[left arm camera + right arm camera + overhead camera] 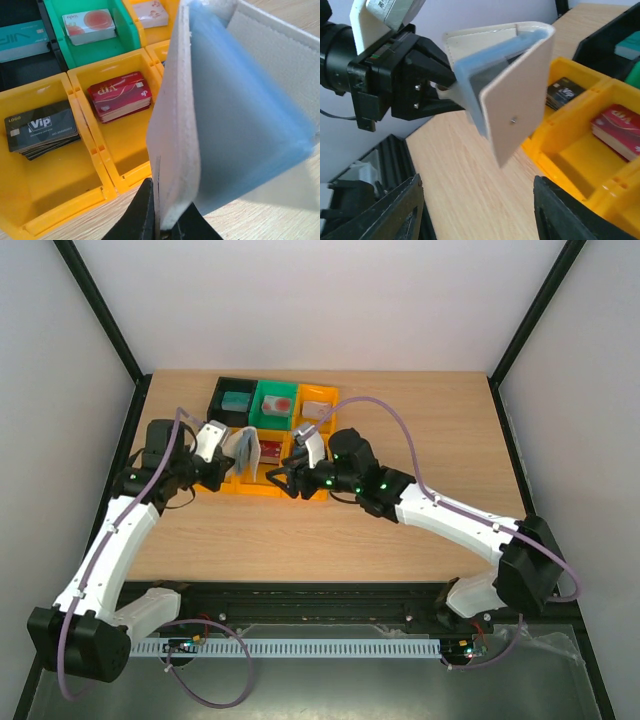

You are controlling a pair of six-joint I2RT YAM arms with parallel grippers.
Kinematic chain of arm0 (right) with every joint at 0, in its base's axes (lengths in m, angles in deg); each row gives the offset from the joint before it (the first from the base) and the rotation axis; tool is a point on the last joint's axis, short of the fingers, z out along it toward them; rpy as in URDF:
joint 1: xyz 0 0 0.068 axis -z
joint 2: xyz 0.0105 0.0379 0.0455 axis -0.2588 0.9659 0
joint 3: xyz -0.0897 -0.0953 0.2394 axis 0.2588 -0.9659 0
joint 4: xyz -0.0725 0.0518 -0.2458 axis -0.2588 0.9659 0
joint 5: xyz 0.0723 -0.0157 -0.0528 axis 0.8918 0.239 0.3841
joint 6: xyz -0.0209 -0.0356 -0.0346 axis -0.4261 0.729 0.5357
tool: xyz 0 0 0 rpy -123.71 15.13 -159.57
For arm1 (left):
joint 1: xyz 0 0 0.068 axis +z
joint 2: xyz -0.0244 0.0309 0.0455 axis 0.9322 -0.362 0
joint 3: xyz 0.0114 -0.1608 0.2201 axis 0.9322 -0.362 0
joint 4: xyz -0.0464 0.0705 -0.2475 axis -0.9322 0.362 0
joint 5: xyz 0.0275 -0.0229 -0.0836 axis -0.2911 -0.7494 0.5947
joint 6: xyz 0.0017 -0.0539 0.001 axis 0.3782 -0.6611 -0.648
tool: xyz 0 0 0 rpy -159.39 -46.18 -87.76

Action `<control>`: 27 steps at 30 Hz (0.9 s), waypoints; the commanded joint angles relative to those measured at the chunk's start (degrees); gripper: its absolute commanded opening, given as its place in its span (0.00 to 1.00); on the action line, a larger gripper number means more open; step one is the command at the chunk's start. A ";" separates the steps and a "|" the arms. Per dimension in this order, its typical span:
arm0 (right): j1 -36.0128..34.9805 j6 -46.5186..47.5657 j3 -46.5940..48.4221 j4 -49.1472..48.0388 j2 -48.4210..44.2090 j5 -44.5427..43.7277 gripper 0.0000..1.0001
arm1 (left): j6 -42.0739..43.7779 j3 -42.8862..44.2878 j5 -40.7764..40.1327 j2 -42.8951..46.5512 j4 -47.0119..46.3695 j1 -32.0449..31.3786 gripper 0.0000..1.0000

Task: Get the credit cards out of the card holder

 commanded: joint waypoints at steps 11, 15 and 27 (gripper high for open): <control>-1.37 -2.85 0.50 -9.39 2.93 -8.04 0.53 | 0.05 4.70 25.17 -0.45 3.51 3.33 0.02; -1.30 -0.33 -1.01 -9.76 0.74 -6.45 0.54 | 1.47 4.70 28.18 -0.27 4.26 4.09 0.02; -1.09 1.33 0.28 -6.22 -1.48 0.90 0.02 | 3.81 2.95 34.23 -0.19 4.71 4.49 0.38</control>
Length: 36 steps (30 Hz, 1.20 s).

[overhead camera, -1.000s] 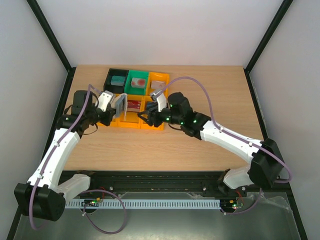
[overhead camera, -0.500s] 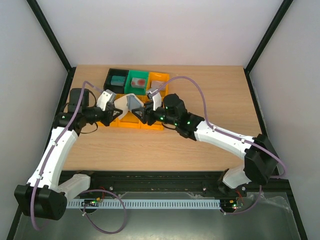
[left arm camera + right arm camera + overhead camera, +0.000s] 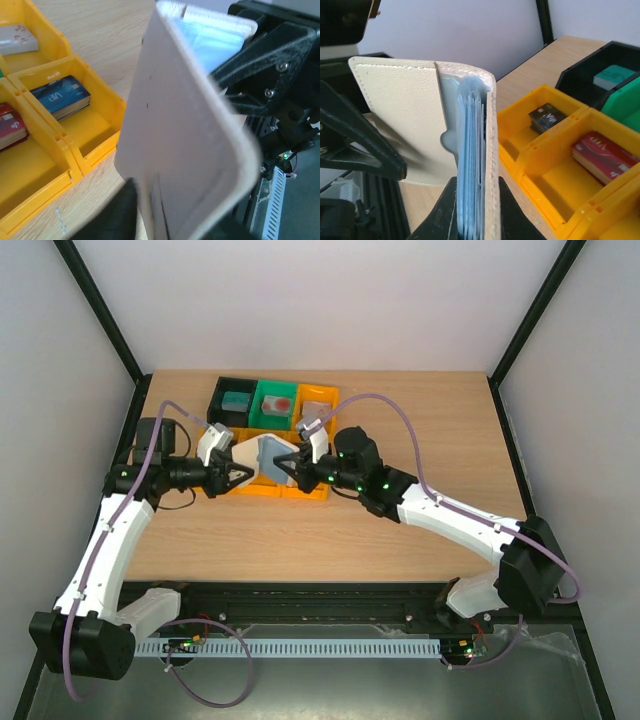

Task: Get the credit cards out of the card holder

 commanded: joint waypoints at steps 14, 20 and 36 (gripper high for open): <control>-0.53 1.40 2.12 2.06 -2.61 17.60 0.36 | -2.17 -1.67 5.16 0.36 -4.73 0.71 0.02; 3.75 2.31 -3.44 1.46 -7.51 15.72 0.41 | -0.03 -0.43 9.51 0.74 -2.66 2.00 0.02; 5.62 7.51 -3.71 8.88 -6.80 18.63 0.15 | 1.47 0.27 10.88 0.79 -1.55 2.82 0.02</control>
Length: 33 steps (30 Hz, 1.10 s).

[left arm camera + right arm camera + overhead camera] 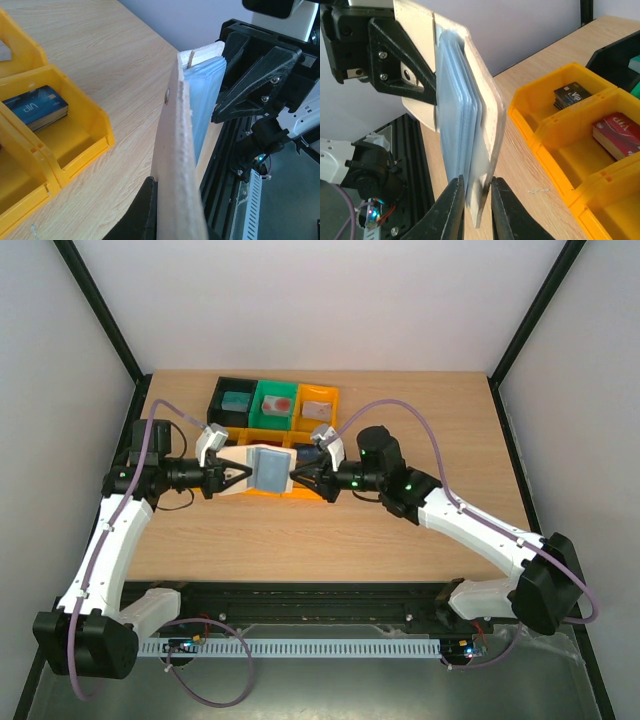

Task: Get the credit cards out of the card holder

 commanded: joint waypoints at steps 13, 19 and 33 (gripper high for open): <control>-0.97 -5.78 -1.76 -9.93 2.02 1.76 0.09 | 4.24 1.05 7.26 0.90 2.70 0.39 0.02; -4.36 -7.73 -1.09 -16.42 3.94 4.08 0.18 | 3.58 0.27 6.95 0.91 2.09 0.39 0.02; -8.01 -11.52 2.35 -17.98 6.88 -5.35 0.08 | 1.12 -1.46 5.85 1.17 0.08 0.39 0.02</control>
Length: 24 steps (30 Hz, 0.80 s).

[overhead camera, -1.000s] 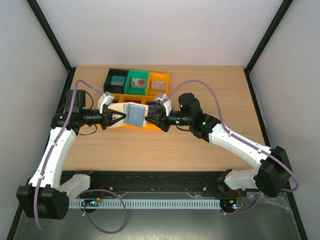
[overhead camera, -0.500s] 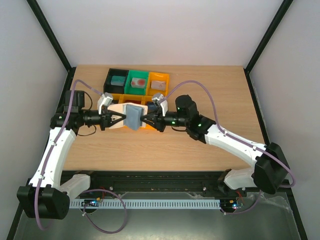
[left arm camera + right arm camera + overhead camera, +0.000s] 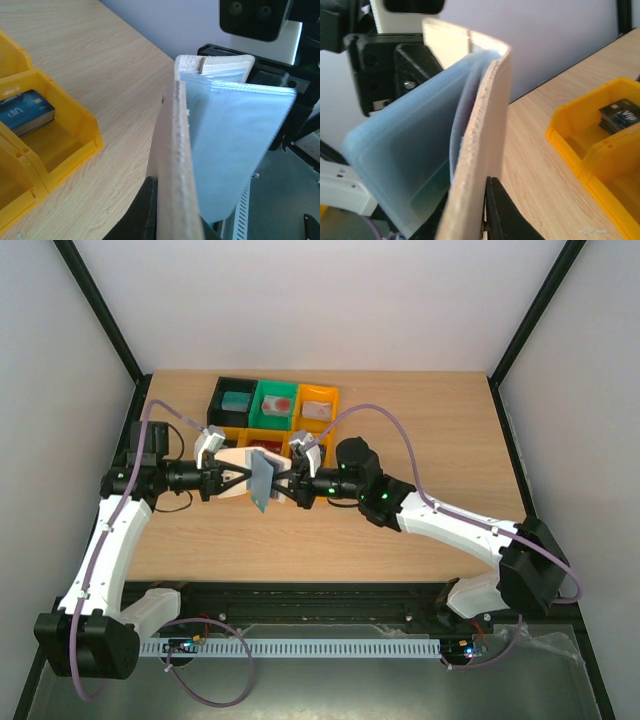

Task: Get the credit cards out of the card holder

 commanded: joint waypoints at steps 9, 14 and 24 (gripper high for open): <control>-0.43 -9.06 7.14 -0.61 4.52 -3.12 0.02 | -6.20 -2.28 -0.20 1.29 -5.07 -0.15 0.02; 1.97 -12.48 6.61 -0.80 4.74 0.69 0.02 | -8.33 -2.42 0.48 1.26 -6.11 -0.15 0.02; 7.93 -24.07 3.07 -7.65 8.90 10.10 0.02 | -17.50 -4.72 -2.51 0.65 -13.15 -0.15 0.15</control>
